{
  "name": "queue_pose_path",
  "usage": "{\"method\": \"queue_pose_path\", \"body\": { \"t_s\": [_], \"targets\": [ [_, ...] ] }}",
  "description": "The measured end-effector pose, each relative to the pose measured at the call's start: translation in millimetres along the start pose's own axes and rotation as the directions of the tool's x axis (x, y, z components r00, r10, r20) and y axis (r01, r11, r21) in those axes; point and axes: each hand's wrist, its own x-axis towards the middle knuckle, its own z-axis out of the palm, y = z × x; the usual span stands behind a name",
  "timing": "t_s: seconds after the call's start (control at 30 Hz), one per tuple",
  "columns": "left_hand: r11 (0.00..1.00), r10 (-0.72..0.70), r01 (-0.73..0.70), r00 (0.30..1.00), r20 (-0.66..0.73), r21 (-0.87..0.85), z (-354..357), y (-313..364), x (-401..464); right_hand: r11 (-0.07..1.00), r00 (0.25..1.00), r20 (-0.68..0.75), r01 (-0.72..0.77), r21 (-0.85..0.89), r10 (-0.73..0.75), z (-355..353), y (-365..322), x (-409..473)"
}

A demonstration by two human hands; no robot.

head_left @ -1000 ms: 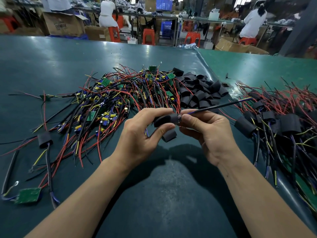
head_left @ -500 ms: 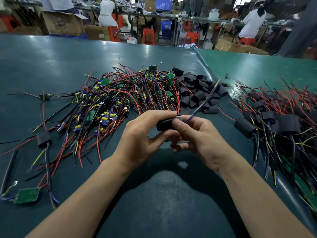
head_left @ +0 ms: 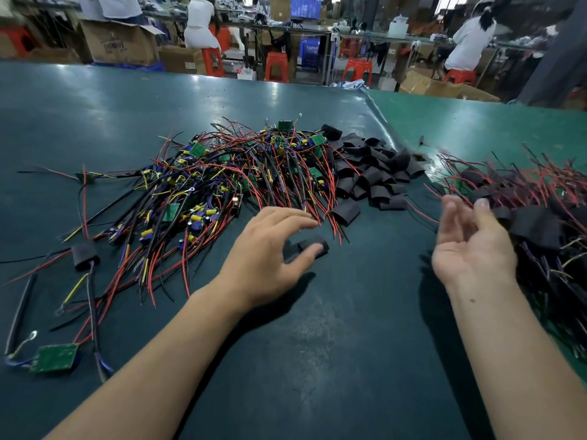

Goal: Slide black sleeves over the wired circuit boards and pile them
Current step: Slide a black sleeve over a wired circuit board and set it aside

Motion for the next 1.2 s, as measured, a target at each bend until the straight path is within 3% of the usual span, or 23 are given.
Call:
{"method": "queue_pose_path", "body": {
  "t_s": [0.1,0.2,0.27,0.33,0.4,0.43,0.53,0.63,0.7,0.73,0.8,0.87,0.93,1.0,1.07,1.13,1.2],
  "targets": [
    [1.000,-0.015,0.010,0.985,0.172,0.029,4,0,-2,0.971,0.992,0.101,-0.050,-0.232,0.075,-1,12,-3],
    [0.999,-0.042,0.038,0.985,0.168,0.030,5,2,-2,0.855,0.969,0.243,0.082,-0.512,0.052,3,27,-13],
    [0.998,-0.056,0.057,0.993,0.100,0.001,4,2,-2,0.734,0.930,0.364,0.211,-0.646,0.053,1,37,-19],
    [0.994,-0.100,0.102,0.994,0.041,-0.048,3,4,-2,0.510,0.854,0.516,0.413,-0.754,0.072,-4,49,-24],
    [0.987,-0.148,0.146,0.989,-0.021,-0.066,1,4,-1,0.200,0.723,0.682,0.656,-0.728,0.108,-10,58,-26],
    [0.987,-0.158,0.156,0.985,-0.064,-0.039,0,3,0,0.095,0.658,0.739,0.734,-0.672,0.143,-13,63,-28],
    [0.978,-0.205,0.210,0.956,-0.208,0.003,-3,1,2,-0.058,0.532,0.781,0.836,-0.545,0.328,-18,74,-26],
    [0.944,-0.254,0.302,0.922,-0.291,0.132,-5,-5,1,-0.181,0.505,0.763,0.861,-0.474,0.402,-21,80,-25],
    [0.930,-0.273,0.332,0.911,-0.310,0.156,-6,-7,2,-0.145,0.490,0.795,0.870,-0.471,0.358,-20,79,-25],
    [0.950,-0.256,0.298,0.913,-0.318,0.090,-7,-5,2,-0.085,0.483,0.816,0.872,-0.483,0.316,-19,79,-27],
    [0.985,-0.169,0.150,0.939,-0.298,-0.085,-7,2,3,0.144,0.498,0.824,0.825,-0.546,0.270,-16,78,-33],
    [0.991,-0.059,0.029,0.971,-0.232,-0.133,-6,6,3,0.389,0.549,0.778,0.674,-0.628,0.306,-14,79,-38],
    [0.992,-0.038,0.019,0.988,-0.149,-0.128,-3,4,1,0.511,0.603,0.730,0.538,-0.670,0.321,-12,79,-40],
    [0.989,-0.083,0.073,0.993,-0.080,-0.129,-3,1,0,0.510,0.649,0.707,0.523,-0.683,0.281,-10,77,-38],
    [0.995,-0.082,0.077,0.992,-0.097,-0.057,-4,1,0,0.476,0.681,0.686,0.529,-0.702,0.256,-11,74,-33],
    [0.984,-0.073,0.112,0.963,-0.260,0.140,-5,-1,1,0.455,0.689,0.662,0.508,-0.731,0.295,-12,70,-28],
    [0.886,-0.172,0.326,0.892,-0.418,0.331,-11,-10,2,0.356,0.646,0.668,0.565,-0.744,0.371,-14,68,-25]
  ]
}}
